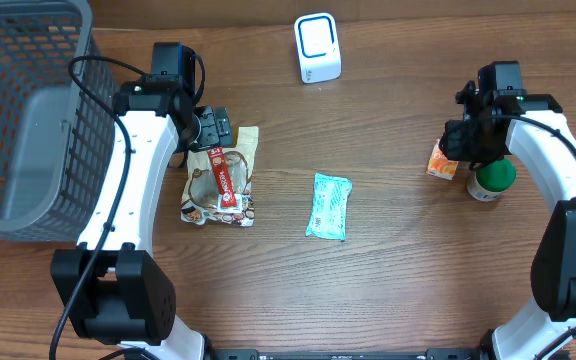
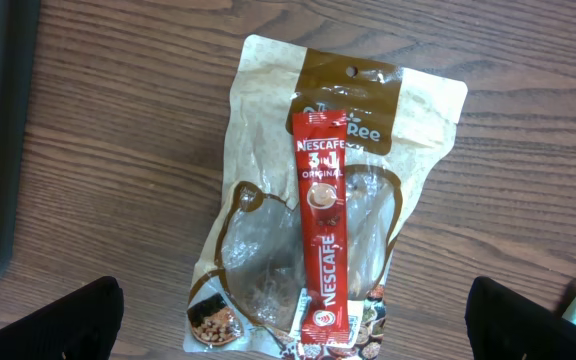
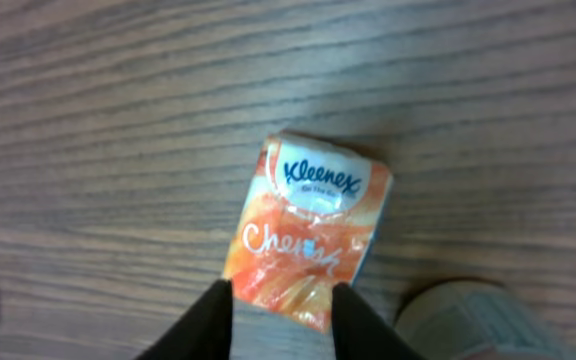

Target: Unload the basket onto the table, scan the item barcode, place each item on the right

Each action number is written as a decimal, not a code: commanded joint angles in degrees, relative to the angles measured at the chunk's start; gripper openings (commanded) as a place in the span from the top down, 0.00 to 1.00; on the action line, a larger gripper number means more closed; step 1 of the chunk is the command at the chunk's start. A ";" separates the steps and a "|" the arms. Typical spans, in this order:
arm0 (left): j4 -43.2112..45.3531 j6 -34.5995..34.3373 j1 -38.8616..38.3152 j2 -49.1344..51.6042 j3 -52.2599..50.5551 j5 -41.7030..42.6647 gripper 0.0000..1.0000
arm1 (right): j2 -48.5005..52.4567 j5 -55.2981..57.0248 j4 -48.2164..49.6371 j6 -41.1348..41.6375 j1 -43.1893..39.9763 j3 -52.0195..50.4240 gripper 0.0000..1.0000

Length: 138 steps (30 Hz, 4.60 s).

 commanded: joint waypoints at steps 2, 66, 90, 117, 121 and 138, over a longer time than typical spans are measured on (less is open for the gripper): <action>0.04 -0.55 -0.11 -1.20 0.81 0.26 0.00 | -0.37 -4.17 0.57 0.28 0.13 0.22 0.61; 0.04 -0.57 -0.11 -1.20 0.81 0.26 0.00 | -4.59 -11.58 8.28 30.86 28.70 -7.72 0.54; 9.05 -0.76 -0.11 -1.20 0.81 2.91 0.00 | -4.59 -9.55 8.37 34.56 28.76 -11.91 0.18; 18.36 -2.05 -16.65 1.57 -20.55 25.70 0.95 | -4.46 -10.19 13.57 35.85 28.70 -15.39 0.20; 18.29 -2.10 -17.79 4.70 -20.55 25.75 0.95 | -4.46 -10.16 15.63 35.87 28.70 -15.41 0.20; 18.93 -4.50 -18.62 14.88 -20.52 25.70 0.95 | -2.84 -10.19 23.02 40.54 28.72 -19.96 0.31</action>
